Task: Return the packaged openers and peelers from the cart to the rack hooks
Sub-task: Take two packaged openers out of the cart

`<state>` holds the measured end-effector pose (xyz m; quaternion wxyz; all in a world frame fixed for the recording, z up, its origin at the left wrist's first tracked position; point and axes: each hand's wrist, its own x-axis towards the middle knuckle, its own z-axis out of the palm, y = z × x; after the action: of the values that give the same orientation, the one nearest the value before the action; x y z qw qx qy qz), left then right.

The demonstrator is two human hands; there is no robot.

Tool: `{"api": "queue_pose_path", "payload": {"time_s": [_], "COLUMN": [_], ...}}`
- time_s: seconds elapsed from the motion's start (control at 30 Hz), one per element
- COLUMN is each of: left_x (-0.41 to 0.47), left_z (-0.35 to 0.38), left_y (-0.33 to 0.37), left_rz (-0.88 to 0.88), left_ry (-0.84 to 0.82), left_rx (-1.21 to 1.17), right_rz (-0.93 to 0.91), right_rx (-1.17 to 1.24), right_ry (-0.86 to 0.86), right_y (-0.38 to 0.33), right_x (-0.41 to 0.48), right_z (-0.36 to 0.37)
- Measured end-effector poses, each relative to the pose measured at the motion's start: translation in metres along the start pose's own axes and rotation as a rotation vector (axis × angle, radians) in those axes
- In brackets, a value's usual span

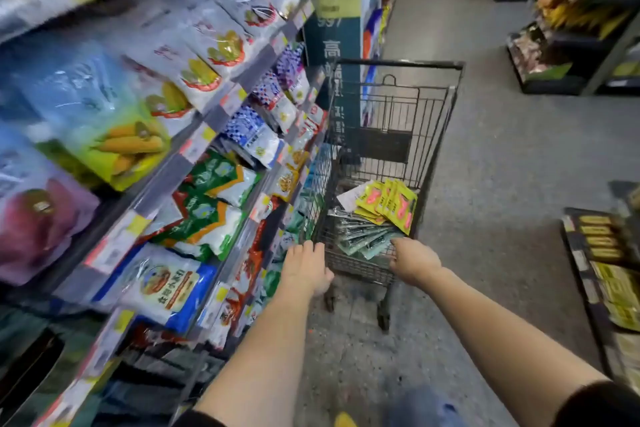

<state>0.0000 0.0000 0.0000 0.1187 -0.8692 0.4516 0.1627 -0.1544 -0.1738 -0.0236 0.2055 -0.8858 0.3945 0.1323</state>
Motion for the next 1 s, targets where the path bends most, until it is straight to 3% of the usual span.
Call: {"api": "queue_pose_path", "payload": {"time_s": [0.47,0.83,1.0], "left_x": [0.191,0.289,0.338], "left_z": [-0.014,-0.005,0.014], "left_y": [0.032,0.032,0.019], "left_rz": [-0.144,-0.150,-0.053], "left_ry": [-0.168,-0.275,-0.291], "left_rx": [-0.022,0.046,0.090], "right_rz": [-0.030,0.114,0.246], "right_rx": [0.005,0.218,0.240], "right_ry": [-0.224,-0.350,-0.379], "right_y": [0.054,0.066,0.070], "right_x": [0.192,0.282,0.312], "right_z": [-0.018,0.008,0.040]}}
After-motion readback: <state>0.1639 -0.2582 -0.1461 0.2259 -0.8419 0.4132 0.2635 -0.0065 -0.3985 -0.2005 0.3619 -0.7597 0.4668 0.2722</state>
